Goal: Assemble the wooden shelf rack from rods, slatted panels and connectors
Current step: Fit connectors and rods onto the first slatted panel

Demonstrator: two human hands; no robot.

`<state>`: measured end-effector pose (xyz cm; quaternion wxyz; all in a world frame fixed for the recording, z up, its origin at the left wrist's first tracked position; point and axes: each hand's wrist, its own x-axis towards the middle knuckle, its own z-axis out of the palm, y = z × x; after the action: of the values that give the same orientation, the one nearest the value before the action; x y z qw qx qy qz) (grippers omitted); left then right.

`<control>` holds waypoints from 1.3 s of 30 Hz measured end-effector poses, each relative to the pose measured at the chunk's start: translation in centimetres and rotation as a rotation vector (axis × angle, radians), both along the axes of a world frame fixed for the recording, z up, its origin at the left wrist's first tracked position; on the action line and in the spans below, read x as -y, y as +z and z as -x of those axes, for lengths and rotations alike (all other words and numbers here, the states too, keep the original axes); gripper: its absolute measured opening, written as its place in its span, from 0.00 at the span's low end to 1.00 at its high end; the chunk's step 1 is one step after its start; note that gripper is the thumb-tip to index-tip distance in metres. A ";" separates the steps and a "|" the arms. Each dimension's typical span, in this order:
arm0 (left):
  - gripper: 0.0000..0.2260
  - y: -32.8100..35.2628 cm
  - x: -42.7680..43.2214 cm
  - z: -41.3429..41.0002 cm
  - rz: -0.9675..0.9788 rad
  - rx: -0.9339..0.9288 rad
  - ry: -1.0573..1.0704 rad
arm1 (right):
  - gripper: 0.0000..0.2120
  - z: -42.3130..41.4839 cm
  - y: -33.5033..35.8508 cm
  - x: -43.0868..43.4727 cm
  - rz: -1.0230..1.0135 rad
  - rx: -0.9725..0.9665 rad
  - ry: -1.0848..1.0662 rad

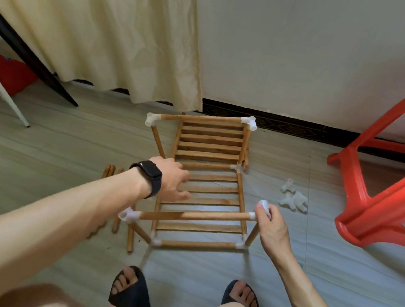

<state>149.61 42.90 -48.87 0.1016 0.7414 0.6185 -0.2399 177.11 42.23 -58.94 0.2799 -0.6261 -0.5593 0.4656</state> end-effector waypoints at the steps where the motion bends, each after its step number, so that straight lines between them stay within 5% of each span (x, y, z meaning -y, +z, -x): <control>1: 0.27 -0.2 0.7 1.9 -0.013 0.019 0.080 | 0.13 0.1 0.3 -0.3 0.006 -0.005 0.007; 4: 0.25 -2.5 3.9 6.3 -0.033 0.314 0.469 | 0.04 0.6 0.7 -1.3 0.046 -0.008 0.021; 9: 0.16 -8.0 9.5 6.4 -0.230 1.024 1.110 | 0.06 1.1 0.4 -2.3 0.099 -0.039 0.001; 12: 0.14 -9.2 9.8 4.5 -0.370 1.243 1.343 | 0.06 1.3 0.1 -2.2 0.101 -0.056 -0.024; 39: 0.12 -9.2 8.8 4.6 -0.398 1.149 1.289 | 0.06 1.6 -0.2 -0.7 0.107 0.005 -0.110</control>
<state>145.04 34.11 -58.11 0.3812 0.2586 0.7997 0.3852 175.50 42.96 -59.12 0.2696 -0.6712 -0.4990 0.4772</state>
